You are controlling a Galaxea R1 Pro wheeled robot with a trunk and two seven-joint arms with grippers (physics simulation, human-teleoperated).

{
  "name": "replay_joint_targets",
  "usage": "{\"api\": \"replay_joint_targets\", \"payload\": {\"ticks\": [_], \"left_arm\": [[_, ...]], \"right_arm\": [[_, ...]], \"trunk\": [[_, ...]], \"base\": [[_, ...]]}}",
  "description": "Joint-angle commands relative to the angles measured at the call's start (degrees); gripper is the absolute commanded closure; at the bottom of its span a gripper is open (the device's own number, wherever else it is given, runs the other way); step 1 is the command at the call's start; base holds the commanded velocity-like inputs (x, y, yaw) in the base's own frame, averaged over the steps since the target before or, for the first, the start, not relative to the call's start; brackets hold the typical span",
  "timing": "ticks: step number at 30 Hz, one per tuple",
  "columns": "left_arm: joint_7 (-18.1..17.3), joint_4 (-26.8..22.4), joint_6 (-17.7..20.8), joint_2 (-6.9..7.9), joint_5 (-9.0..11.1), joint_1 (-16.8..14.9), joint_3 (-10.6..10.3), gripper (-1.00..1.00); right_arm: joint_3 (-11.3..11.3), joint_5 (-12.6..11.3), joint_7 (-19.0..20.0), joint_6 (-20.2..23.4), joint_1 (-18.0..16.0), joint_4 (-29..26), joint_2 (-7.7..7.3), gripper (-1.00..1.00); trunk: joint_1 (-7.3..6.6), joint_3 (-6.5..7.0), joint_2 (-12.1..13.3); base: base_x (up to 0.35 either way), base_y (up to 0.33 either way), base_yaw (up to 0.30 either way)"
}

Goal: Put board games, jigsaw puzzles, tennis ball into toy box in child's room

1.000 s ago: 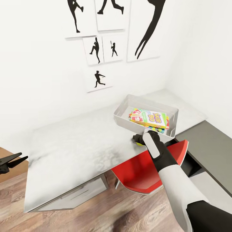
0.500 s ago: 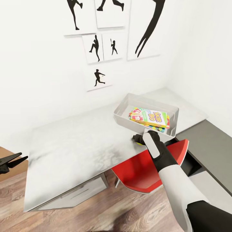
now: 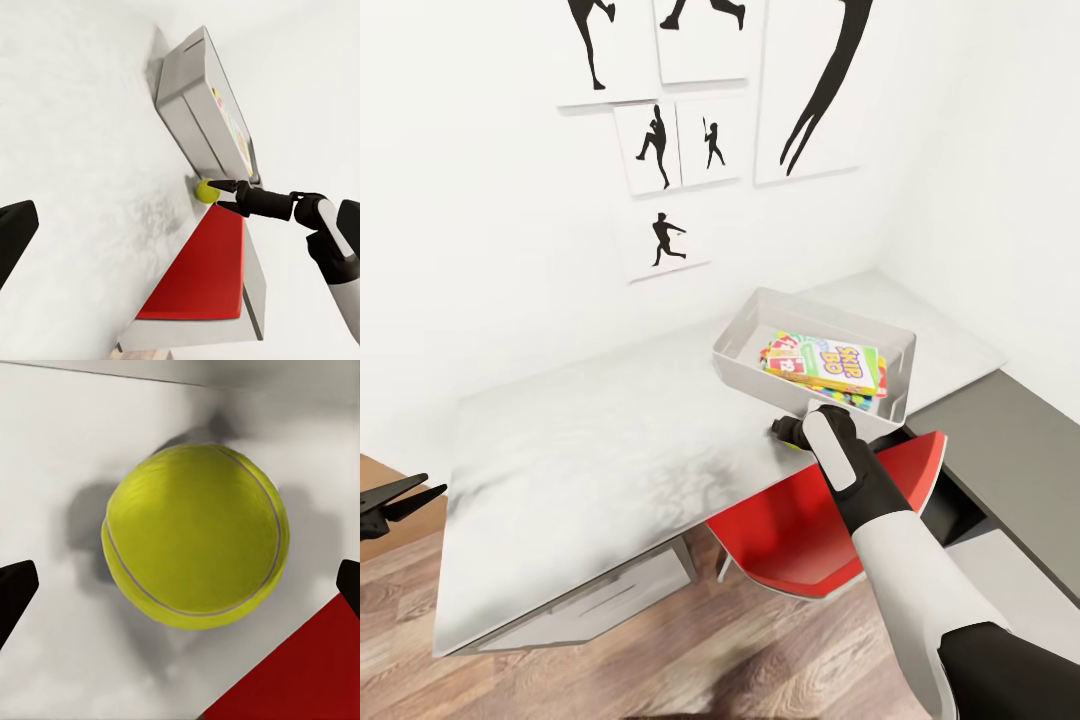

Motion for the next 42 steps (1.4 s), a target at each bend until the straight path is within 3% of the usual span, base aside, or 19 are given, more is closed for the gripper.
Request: {"api": "replay_joint_targets", "payload": {"ticks": [1, 42], "left_arm": [[-0.2, 0.0, 0.6, 0.01, -0.1, 0.0, 0.0, -1.0], [-0.2, 0.0, 0.6, -0.04, -0.1, 0.0, 0.0, -1.0]], "right_arm": [[0.1, -0.6, -0.6, 0.1, 0.0, -0.1, -0.02, -1.0], [-0.1, -0.7, -0.6, 0.1, 0.0, 0.0, -0.1, -1.0]], "trunk": [[0.03, -0.09, -0.1], [0.03, -0.14, -0.1]], "base": [[0.0, 0.0, 0.0], [0.028, -0.004, 0.0]]}}
